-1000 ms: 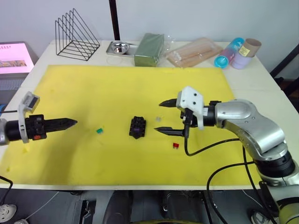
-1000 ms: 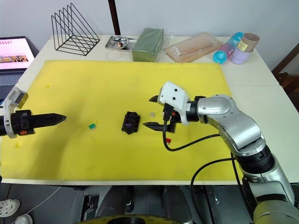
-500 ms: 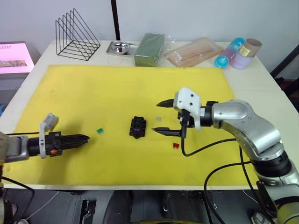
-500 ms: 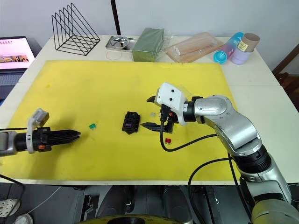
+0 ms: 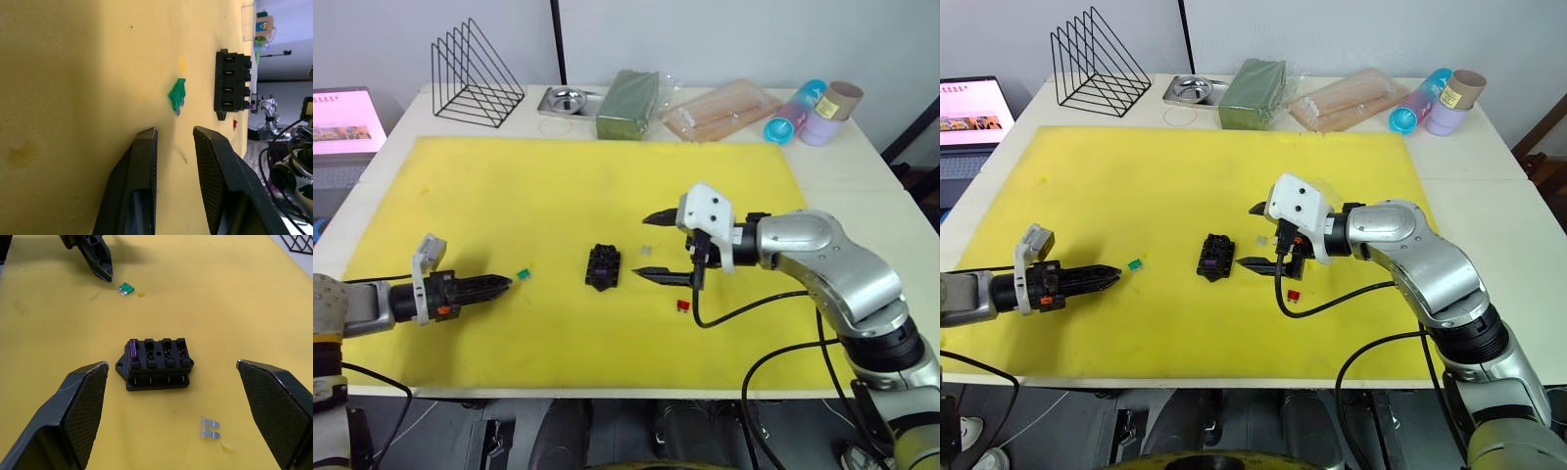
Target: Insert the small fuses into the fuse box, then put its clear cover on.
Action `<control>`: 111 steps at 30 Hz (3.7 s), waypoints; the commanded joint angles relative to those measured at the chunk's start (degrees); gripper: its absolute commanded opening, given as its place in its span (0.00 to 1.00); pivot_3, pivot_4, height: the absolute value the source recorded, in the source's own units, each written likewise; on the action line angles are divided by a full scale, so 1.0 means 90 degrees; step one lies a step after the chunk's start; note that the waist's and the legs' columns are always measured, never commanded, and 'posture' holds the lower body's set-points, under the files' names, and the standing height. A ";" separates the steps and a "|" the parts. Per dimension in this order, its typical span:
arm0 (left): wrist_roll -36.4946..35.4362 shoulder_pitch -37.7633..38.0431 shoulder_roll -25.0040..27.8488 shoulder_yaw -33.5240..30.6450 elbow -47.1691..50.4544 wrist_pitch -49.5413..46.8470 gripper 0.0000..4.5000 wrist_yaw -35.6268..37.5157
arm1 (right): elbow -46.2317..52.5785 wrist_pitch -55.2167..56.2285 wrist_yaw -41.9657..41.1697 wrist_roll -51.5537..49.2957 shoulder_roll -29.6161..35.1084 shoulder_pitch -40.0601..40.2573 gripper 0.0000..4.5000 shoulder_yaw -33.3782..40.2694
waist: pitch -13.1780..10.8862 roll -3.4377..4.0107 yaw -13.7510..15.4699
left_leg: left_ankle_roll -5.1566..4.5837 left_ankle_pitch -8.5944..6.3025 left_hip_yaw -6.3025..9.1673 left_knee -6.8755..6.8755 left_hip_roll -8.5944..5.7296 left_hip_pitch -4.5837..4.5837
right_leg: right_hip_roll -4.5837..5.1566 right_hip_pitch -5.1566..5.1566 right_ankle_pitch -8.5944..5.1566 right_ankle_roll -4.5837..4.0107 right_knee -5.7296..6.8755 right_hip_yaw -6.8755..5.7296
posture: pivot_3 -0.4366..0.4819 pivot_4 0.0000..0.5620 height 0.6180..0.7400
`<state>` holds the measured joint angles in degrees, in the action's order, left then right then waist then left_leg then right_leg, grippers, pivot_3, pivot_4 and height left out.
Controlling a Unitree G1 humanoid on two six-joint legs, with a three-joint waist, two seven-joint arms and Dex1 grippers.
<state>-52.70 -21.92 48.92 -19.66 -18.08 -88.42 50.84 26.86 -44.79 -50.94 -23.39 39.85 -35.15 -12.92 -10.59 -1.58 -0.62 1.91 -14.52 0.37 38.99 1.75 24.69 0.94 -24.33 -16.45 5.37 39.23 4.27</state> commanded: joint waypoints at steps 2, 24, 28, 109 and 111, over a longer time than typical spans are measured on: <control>-0.0011 -0.0132 -0.0168 -0.0178 0.0073 -0.0062 0.27 -0.0171 | 0.0265 -0.0090 -0.0095 -0.0125 0.0051 -0.0152 1.00 0.0067 | 0.0000 0.0000 0.0002 | 0.0000 0.0000 0.0000 0.0000 -0.0001 0.0000 | 0.0001 0.0001 0.0000 0.0000 0.0000 0.0000 | 0.48 0.27 1.00; 0.0114 -0.0220 -0.0519 -0.0177 0.0115 0.0001 0.45 -0.0477 | 0.0293 -0.0115 -0.0082 -0.0068 0.0081 -0.0146 1.00 0.0078 | 0.0000 0.0001 0.0017 | 0.0001 0.0000 0.0004 -0.0002 -0.0003 -0.0011 | 0.0008 0.0010 0.0000 0.0000 -0.0001 0.0000 | 0.48 0.27 1.00; 0.0158 -0.0296 -0.0649 -0.0169 0.0112 0.0093 0.45 -0.0533 | 0.0293 -0.0112 -0.0082 -0.0061 0.0084 -0.0152 1.00 0.0075 | 0.0000 0.0001 0.0033 | 0.0001 0.0000 0.0004 -0.0002 -0.0008 -0.0016 | 0.0012 0.0017 0.0000 0.0000 -0.0001 0.0000 | 0.48 0.27 1.00; 0.2019 -0.2869 -0.0846 0.3126 0.2245 0.5687 0.00 0.3781 | -0.0577 -0.5261 0.2995 -0.5551 -0.0826 -0.2275 0.56 0.2360 | -0.0007 0.0005 -0.0060 | 0.0003 0.0003 -0.0020 -0.0088 -0.0003 -0.0024 | -0.0004 -0.0007 -0.0001 -0.0003 -0.0050 0.0012 | 0.48 0.27 1.00; 0.2016 -0.2893 -0.0894 0.3109 0.2278 0.5668 0.00 0.3744 | -0.0575 -0.5227 0.3056 -0.5542 -0.0823 -0.2251 0.56 0.2297 | -0.0007 0.0005 -0.0061 | 0.0003 0.0003 -0.0020 -0.0088 -0.0003 -0.0024 | -0.0005 -0.0007 -0.0001 -0.0003 -0.0050 0.0012 | 0.48 0.27 1.00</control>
<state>-34.39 -46.60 41.02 8.82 1.79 -38.02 84.59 21.15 -92.06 -23.85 -72.37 32.59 -54.81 7.25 -10.65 -1.53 -1.16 1.93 -14.50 0.19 38.19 1.72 24.48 0.89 -24.39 -16.46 5.34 38.78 4.38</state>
